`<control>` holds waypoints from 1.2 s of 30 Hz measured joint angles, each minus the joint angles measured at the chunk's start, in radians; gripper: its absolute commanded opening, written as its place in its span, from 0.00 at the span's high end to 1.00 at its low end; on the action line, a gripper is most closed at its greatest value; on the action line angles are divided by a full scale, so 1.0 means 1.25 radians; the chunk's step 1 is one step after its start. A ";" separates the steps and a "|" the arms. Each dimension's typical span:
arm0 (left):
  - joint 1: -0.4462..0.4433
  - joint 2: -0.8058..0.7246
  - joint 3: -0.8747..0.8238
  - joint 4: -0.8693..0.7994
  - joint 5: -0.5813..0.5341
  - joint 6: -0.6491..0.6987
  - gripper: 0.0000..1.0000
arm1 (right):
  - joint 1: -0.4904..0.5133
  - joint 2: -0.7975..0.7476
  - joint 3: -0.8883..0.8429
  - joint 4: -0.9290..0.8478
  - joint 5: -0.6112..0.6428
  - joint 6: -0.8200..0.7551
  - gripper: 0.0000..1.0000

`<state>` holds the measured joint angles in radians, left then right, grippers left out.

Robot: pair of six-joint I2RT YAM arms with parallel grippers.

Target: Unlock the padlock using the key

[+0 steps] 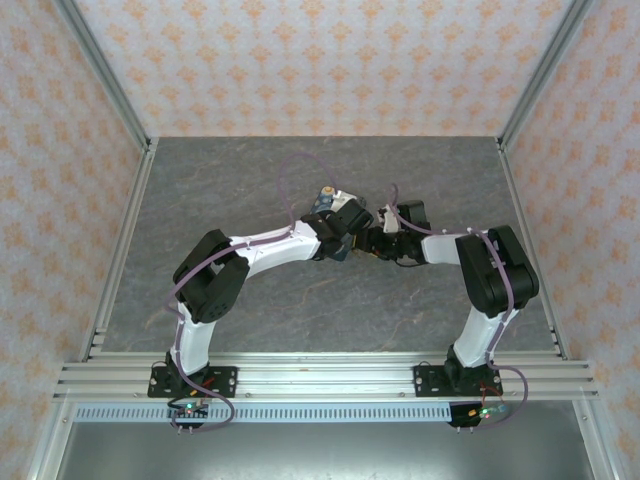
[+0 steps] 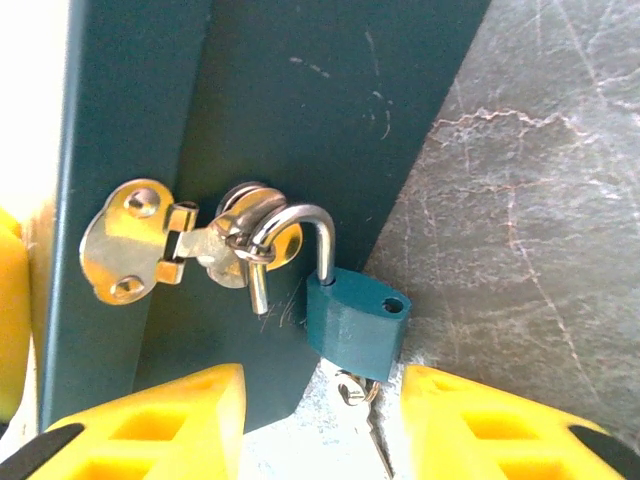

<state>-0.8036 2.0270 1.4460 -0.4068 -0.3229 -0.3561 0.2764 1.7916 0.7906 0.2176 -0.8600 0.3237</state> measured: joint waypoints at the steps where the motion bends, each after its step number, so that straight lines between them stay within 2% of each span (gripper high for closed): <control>1: 0.000 0.000 0.000 0.000 0.000 0.000 0.75 | 0.000 0.001 0.001 -0.002 -0.001 -0.004 0.55; 11: 0.000 0.004 0.007 -0.003 0.000 0.014 0.75 | 0.001 0.003 0.005 -0.005 0.001 -0.009 0.53; 19: 0.000 0.009 0.017 -0.016 0.000 0.015 0.75 | 0.018 -0.016 -0.009 0.009 0.048 -0.009 0.50; 21: 0.000 0.009 0.017 -0.016 0.000 0.015 0.75 | 0.018 -0.015 -0.009 0.011 0.049 -0.009 0.54; 25: 0.000 0.010 0.020 -0.018 -0.002 0.015 0.75 | 0.016 0.007 -0.010 0.052 0.076 -0.007 0.78; 27: 0.001 0.010 0.020 -0.018 -0.003 0.017 0.75 | 0.012 0.017 -0.012 0.074 0.086 -0.002 0.84; 31: 0.015 0.010 0.019 -0.006 0.005 0.027 0.76 | 0.006 0.023 -0.017 0.120 0.109 0.005 0.91; 34: 0.031 0.010 0.019 0.006 0.025 0.040 0.76 | 0.007 0.023 -0.028 0.145 0.125 0.016 0.85; 35: 0.036 0.010 0.019 0.009 0.029 0.044 0.76 | 0.006 0.023 -0.033 0.152 0.127 0.025 0.80; 36: 0.040 0.010 0.019 0.012 0.034 0.050 0.76 | 0.006 0.023 -0.038 0.161 0.125 0.029 0.69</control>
<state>-0.7540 2.0399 1.4693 -0.3923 -0.2806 -0.2939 0.2844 1.8210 0.7437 0.4191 -0.7033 0.3595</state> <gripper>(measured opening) 0.245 0.177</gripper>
